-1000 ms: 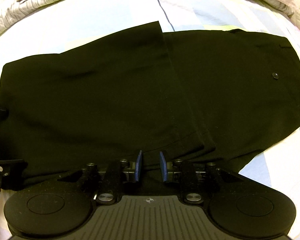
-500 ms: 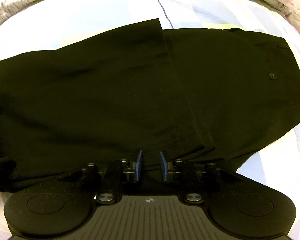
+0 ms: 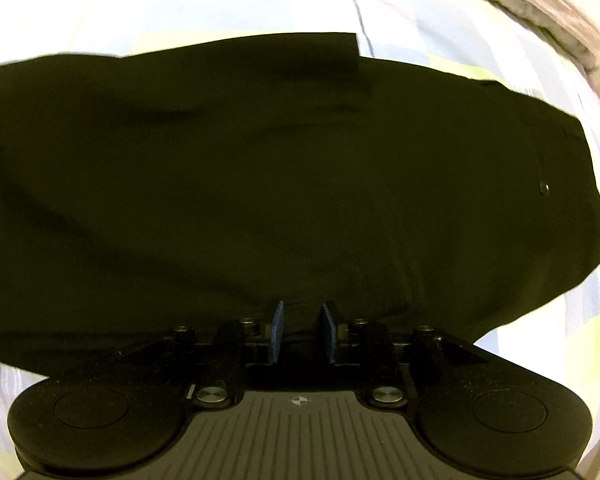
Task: Fold clothes
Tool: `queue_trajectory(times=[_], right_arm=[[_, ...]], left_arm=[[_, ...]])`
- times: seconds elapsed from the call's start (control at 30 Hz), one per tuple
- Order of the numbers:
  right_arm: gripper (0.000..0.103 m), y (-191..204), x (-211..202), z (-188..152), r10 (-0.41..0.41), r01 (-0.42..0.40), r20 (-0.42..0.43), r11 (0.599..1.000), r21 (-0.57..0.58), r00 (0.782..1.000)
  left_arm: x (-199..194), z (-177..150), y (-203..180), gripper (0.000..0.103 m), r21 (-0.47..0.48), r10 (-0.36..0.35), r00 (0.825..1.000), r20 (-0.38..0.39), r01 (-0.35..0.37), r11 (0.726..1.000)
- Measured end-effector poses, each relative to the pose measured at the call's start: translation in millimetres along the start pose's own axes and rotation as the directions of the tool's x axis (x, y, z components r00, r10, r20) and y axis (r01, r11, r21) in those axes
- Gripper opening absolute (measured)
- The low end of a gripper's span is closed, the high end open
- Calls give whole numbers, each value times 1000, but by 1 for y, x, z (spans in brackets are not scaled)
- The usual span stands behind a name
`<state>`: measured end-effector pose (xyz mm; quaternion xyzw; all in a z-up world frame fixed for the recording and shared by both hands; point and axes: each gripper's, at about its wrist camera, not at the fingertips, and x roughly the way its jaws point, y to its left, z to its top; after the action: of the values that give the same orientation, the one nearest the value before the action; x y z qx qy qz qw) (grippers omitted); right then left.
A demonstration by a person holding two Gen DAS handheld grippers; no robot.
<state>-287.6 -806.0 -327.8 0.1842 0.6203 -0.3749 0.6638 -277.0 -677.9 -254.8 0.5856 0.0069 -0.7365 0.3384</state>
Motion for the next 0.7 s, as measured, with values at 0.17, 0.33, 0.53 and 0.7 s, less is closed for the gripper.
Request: queue_trajectory(times=[0.17,0.33,0.53,0.7], right_arm=[[31,3,1,4,-23,21,-20,996,-88,1000],[35,8,2,6,-47,40,-31,980,-197,998],[35,17,4,8,-92,68,-57,942,-329,994],[35,21,5,13,-111,68,-87,916,-396,990]], left_arm=[[13,8,4,96,34,-13,1000,-8,13,999],[17,8,5,96,40,-20,1000,-8,21,999],[11,4,4,96,27,-15,1000,12,15,1000],[7,0,4,96,4,-10,999,35,9,1000]])
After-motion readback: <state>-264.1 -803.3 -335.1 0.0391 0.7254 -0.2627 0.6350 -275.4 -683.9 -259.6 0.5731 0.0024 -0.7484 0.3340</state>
